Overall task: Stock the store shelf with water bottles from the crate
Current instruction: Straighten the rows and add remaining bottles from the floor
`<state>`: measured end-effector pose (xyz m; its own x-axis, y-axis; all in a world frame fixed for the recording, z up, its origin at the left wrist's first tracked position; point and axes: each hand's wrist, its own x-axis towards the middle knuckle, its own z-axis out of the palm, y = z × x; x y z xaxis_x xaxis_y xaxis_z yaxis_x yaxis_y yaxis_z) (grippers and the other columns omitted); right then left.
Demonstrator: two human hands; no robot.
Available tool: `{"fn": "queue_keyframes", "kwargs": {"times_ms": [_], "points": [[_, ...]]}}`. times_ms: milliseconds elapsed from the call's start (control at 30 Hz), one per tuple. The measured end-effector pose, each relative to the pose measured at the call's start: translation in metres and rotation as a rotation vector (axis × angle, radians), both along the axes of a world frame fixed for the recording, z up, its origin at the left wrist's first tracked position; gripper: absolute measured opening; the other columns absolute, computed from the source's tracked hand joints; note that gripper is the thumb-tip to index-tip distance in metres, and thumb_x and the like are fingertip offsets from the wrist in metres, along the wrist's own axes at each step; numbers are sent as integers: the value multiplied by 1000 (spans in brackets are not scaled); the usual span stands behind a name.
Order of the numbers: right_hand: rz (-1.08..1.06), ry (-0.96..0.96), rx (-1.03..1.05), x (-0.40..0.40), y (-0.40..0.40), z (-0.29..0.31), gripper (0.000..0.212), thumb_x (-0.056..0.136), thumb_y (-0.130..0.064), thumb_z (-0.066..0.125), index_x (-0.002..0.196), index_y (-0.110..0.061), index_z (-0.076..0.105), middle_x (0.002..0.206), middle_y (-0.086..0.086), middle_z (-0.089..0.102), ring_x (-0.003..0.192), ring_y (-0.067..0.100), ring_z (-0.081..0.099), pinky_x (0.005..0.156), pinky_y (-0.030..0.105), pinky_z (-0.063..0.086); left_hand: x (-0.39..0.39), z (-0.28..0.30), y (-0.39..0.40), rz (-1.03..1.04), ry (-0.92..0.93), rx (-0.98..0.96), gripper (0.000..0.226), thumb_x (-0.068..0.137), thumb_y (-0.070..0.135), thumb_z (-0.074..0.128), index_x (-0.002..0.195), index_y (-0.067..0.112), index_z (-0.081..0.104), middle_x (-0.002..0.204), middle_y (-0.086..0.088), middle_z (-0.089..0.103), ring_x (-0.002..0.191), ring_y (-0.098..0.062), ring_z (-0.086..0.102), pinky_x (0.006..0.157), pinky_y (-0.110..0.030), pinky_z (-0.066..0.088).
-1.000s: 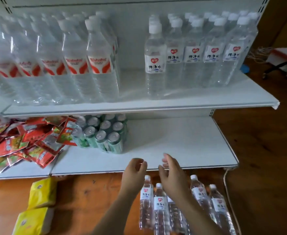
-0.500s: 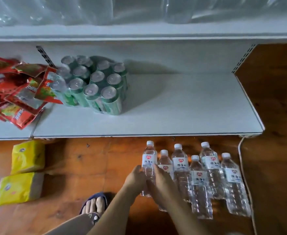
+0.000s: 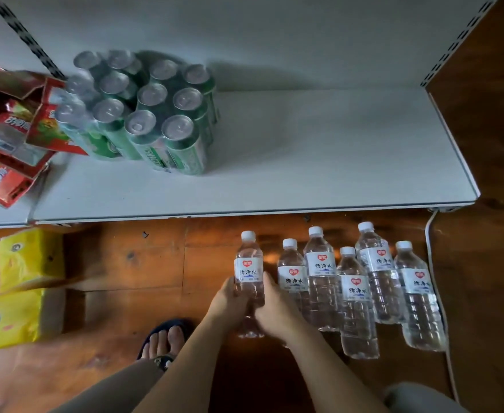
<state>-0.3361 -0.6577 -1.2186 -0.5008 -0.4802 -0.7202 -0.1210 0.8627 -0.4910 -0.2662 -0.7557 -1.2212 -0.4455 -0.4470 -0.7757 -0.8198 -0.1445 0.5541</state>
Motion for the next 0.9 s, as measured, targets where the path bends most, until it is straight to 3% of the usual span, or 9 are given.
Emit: {"fn": "queue_keyframes", "kwargs": {"times_ms": [67, 167, 233, 400, 467, 600, 733, 800, 900], "points": [[-59, 3, -63, 2, 0, 3, 79, 93, -18, 62, 157, -27, 16, 135, 1, 55, 111, 18, 60, 92, 36, 56, 3, 5, 0, 82, 18, 58, 24, 100, 28, 57, 121, 17, 52, 103, -6, 68, 77, -16, 67, 49, -20, 53], [-111, 31, -183, 0, 4, 13, 69, 91, -29, 68, 149, -30, 31, 133, -7, 57, 110, 12, 61, 91, 35, 56, 8, 12, -4, 138, 89, 71, 44, 92, 34, 67, 129, 20, 48, 112, -6, 68, 90, -22, 72, 73, -39, 63], [-169, 32, -246, -2, 9, 24, 68, 86, -38, 73, 143, -35, 35, 130, -12, 59, 103, 5, 62, 85, 33, 58, 8, 26, -8, 149, 135, 86, 48, 89, 32, 71, 130, 23, 46, 117, -6, 66, 94, -23, 72, 78, -44, 62], [-193, -13, -325, -8, 22, 58, 87, 85, -42, 75, 153, -37, 22, 145, -12, 51, 114, 6, 59, 84, 25, 54, 2, 68, -6, 74, 183, 85, 57, 87, 24, 73, 135, 20, 43, 115, -1, 63, 96, -18, 68, 77, -32, 59], [-192, 8, -353, -9, 28, 74, 88, 87, -41, 73, 155, -34, 18, 147, -15, 44, 119, 8, 54, 82, 20, 46, 0, 83, -4, 67, 213, 95, 58, 86, 20, 74, 136, 19, 44, 112, 0, 65, 96, -17, 69, 80, -35, 59], [-185, 115, -414, -11, 38, 101, 90, 86, -38, 76, 155, -33, 17, 150, -13, 41, 125, 11, 52, 98, 33, 50, -6, 116, 0, 56, 303, 40, 59, 80, 19, 80, 130, 24, 50, 113, -2, 68, 98, -21, 71, 90, -47, 58], [-156, 221, -490, -20, 43, 135, 92, 85, -37, 76, 155, -33, 16, 148, -8, 44, 128, 11, 49, 98, 28, 47, -19, 156, 10, 86, 422, -33, 72, 65, 42, 85, 126, 25, 50, 115, 1, 68, 103, -17, 70, 95, -49, 56], [-160, 257, -540, -26, 46, 153, 93, 85, -37, 76, 155, -35, 16, 152, -8, 38, 130, 11, 47, 101, 32, 48, -26, 177, 13, 84, 474, -72, 67, 70, 35, 87, 125, 23, 50, 112, 1, 69, 101, -16, 70, 93, -47, 56], [-132, 351, -614, -35, 49, 183, 90, 84, -40, 76, 154, -35, 20, 151, -11, 38, 124, 2, 43, 93, 17, 42, -35, 210, 17, 68, 542, -133, 64, 77, 21, 85, 127, 18, 46, 111, -1, 67, 95, -13, 71, 89, -37, 59]]}}
